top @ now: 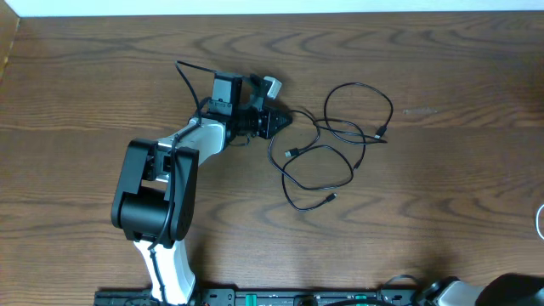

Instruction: Untangle cables

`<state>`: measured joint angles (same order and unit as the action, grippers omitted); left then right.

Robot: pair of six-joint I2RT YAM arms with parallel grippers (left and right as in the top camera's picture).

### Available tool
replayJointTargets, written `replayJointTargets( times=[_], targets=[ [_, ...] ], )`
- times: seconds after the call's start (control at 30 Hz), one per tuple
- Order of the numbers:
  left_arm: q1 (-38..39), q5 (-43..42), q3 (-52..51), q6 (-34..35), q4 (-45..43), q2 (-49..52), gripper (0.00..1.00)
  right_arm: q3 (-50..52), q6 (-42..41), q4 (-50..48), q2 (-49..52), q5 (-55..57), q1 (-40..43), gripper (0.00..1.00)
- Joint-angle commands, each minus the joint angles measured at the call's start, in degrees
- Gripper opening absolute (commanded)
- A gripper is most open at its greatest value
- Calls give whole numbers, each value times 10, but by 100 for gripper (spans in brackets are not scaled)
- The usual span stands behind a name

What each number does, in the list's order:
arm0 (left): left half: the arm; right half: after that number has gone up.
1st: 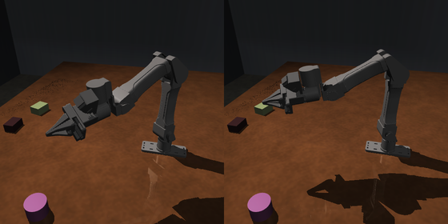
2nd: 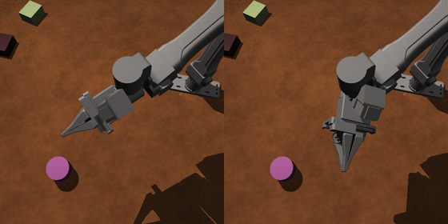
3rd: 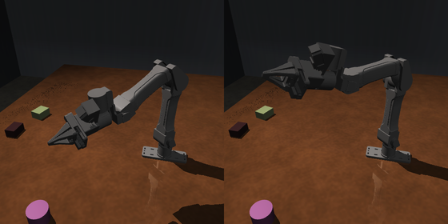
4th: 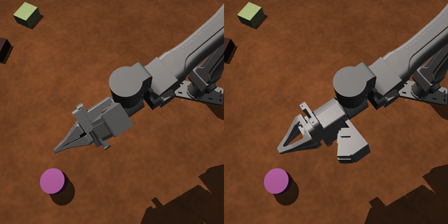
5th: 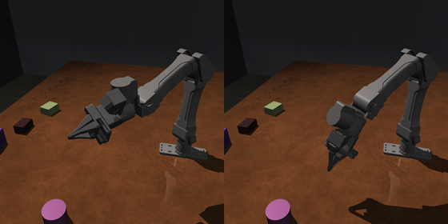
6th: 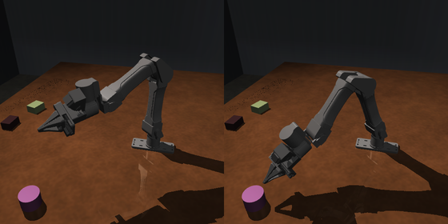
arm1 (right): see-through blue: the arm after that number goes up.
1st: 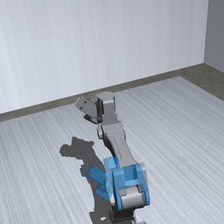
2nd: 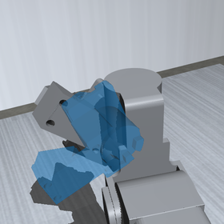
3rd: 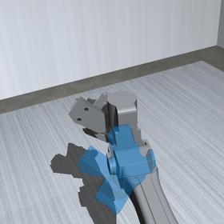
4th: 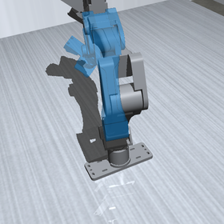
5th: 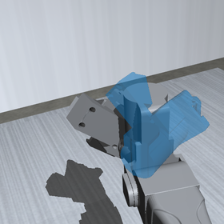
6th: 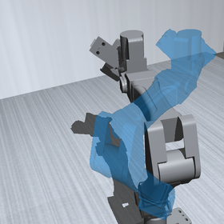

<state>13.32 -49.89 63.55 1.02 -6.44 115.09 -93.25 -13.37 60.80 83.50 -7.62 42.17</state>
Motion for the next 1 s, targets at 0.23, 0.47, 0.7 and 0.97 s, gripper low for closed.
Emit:
replayJointTargets(
  times=[0.23, 0.47, 0.7, 0.97],
  targets=[
    [-12, -74, 4, 2, -1, -1, 7, 5, 167, 38, 55, -121, -279, 99],
    [-11, -111, 4, 12, 2, -6, 8, 5, 245, 52, 113, -122, -374, 99],
    [-12, -108, 4, 18, 37, -22, 7, 5, 307, 55, 125, -144, -406, 99],
    [-11, 0, 4, -17, 138, -70, 7, 5, 390, 97, 126, -162, -419, 99]
  ],
)
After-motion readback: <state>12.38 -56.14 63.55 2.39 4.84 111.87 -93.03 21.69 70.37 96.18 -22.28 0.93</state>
